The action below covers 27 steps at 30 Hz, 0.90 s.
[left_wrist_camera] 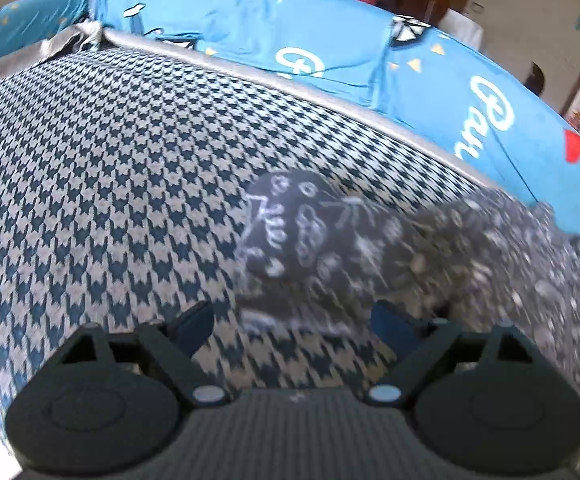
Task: Fold clothes
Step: 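Grasp the sleeve cuff with the left tool and lift it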
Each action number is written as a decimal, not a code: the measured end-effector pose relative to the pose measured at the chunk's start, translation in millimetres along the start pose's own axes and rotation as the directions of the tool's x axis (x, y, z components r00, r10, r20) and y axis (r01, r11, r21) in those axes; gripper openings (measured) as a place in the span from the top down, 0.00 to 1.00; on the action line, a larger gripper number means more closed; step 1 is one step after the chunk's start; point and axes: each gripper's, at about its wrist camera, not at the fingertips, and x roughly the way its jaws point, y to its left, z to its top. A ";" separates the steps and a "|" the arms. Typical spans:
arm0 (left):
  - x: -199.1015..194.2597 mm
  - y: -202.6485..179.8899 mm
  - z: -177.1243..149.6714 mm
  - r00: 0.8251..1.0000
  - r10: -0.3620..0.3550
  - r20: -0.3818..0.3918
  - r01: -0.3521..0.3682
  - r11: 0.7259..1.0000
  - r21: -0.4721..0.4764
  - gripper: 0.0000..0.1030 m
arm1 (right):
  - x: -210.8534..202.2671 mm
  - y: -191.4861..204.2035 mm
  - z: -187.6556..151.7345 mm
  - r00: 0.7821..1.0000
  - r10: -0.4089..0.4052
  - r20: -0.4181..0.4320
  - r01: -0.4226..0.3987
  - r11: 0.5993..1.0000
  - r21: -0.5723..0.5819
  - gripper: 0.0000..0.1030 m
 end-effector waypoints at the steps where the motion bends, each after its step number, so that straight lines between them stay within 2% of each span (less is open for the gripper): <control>1: 4.3 1.8 3.5 1.000 0.007 0.002 -0.007 1.000 -0.010 0.07 | 0.6 0.9 -0.3 1.000 -0.001 -0.001 0.001 1.000 -0.005 0.09; 7: 26.3 2.1 16.6 1.000 0.018 -0.007 -0.018 0.999 -0.031 0.04 | 2.4 5.3 -1.7 1.000 -0.012 -0.004 0.012 0.999 -0.032 0.05; 13: 44.0 3.4 15.8 0.999 0.035 -0.032 -0.037 0.998 -0.049 0.07 | 4.8 6.4 -0.4 1.000 -0.014 -0.008 0.014 0.999 -0.038 0.03; 16: 41.7 -0.8 12.6 1.000 0.017 -0.022 -0.018 0.999 -0.036 0.21 | 5.4 6.8 -0.2 1.000 -0.016 -0.009 0.016 0.999 -0.039 0.02; 18: 39.1 -4.6 10.2 1.000 0.003 -0.015 -0.003 1.000 -0.024 0.41 | 5.2 6.3 -0.2 1.000 -0.015 -0.009 0.015 0.999 -0.041 0.02; 22: 30.8 -18.5 6.4 1.000 0.013 0.014 -0.013 1.000 0.011 0.57 | 5.1 6.5 -0.7 1.000 -0.015 -0.007 0.014 0.999 -0.044 0.02; 24: 26.0 -30.8 3.7 0.999 0.023 0.037 -0.025 0.999 0.048 0.69 | 5.0 6.2 -1.1 1.000 -0.014 -0.006 0.014 0.999 -0.047 0.02; 27: 15.9 -51.7 -1.7 0.997 0.006 0.083 -0.017 0.992 0.125 0.74 | 5.1 5.9 -1.4 1.000 -0.014 -0.005 0.013 0.999 -0.051 0.02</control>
